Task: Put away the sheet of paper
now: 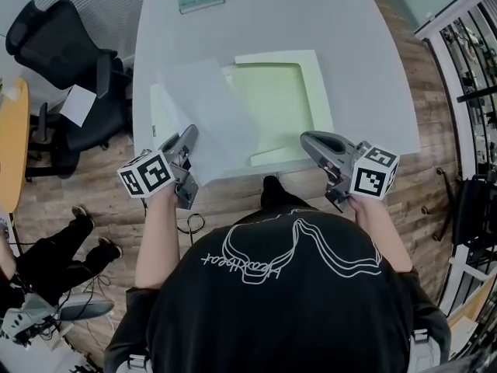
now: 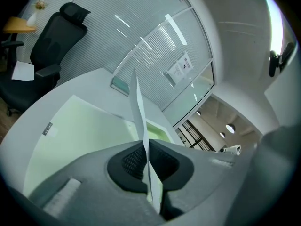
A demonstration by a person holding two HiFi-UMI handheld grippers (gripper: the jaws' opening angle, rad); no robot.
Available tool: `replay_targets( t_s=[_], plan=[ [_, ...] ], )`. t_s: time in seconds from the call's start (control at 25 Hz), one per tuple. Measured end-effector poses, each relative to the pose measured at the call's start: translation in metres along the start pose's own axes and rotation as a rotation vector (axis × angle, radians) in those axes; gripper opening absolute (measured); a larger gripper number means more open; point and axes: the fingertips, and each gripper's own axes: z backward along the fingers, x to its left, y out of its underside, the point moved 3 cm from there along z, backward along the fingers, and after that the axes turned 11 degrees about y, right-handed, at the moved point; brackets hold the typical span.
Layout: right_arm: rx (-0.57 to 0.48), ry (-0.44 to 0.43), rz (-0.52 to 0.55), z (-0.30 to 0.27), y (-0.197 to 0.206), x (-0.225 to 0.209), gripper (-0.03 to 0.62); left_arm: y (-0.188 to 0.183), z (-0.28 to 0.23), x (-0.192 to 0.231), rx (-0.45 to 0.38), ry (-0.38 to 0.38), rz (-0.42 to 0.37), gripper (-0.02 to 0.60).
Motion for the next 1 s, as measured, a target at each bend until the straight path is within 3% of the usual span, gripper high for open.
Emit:
replay_targets(
  t_s=[0.4, 1.0],
  plan=[
    [0.012, 0.001, -0.01, -0.004, -0.002, -0.01, 0.009, 0.02, -0.011, 0.025, 0.086, -0.064, 0.032, 0.011],
    [0.023, 0.004, -0.04, -0.009, 0.001, -0.024, 0.009, 0.026, -0.045, 0.032, 0.138, -0.031, 0.077, 0.011]
  ],
)
